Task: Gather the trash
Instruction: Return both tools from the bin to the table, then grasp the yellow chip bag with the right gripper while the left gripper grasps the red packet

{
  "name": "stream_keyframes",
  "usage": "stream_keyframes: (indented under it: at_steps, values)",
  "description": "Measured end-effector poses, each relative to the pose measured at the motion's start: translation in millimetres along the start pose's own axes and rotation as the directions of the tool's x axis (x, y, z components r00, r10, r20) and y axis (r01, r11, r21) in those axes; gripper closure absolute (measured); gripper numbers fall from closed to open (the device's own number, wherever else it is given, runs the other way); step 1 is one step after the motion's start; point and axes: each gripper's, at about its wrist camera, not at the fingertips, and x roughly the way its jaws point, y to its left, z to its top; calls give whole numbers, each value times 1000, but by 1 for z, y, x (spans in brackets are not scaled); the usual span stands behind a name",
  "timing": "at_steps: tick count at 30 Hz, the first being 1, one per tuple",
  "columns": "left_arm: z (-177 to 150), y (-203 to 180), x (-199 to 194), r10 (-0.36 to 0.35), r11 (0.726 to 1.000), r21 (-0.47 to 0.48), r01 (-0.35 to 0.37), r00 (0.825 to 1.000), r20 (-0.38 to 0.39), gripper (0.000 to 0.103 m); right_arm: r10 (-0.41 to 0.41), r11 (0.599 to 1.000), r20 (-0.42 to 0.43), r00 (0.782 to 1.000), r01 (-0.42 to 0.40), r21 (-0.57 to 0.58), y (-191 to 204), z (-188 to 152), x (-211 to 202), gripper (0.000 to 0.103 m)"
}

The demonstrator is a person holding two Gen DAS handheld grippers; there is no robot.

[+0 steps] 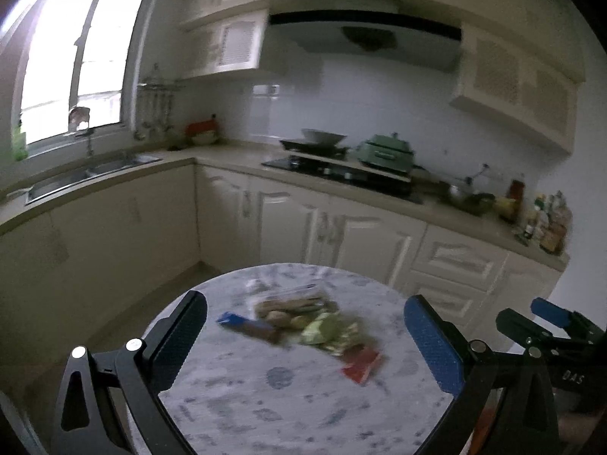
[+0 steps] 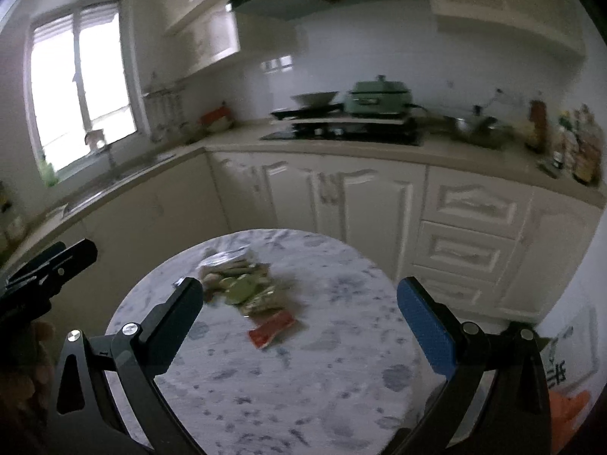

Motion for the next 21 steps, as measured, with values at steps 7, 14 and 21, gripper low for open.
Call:
stream_keyframes:
  at_steps: [7, 14, 21]
  values:
    - [-5, 8, 2, 45, 998, -33, -45, 999, -21, 1, 49, 997, -39, 998, -51, -58, 27, -1, 28, 0]
    - [0, 15, 45, 71, 995, -60, -77, 993, -93, 1, 68, 992, -164, 984, -84, -90, 34, -21, 84, 0]
    - [13, 25, 104, 70, 994, -65, -83, 982, -176, 1, 65, 992, -281, 957, -93, -87, 29, -40, 144, 0]
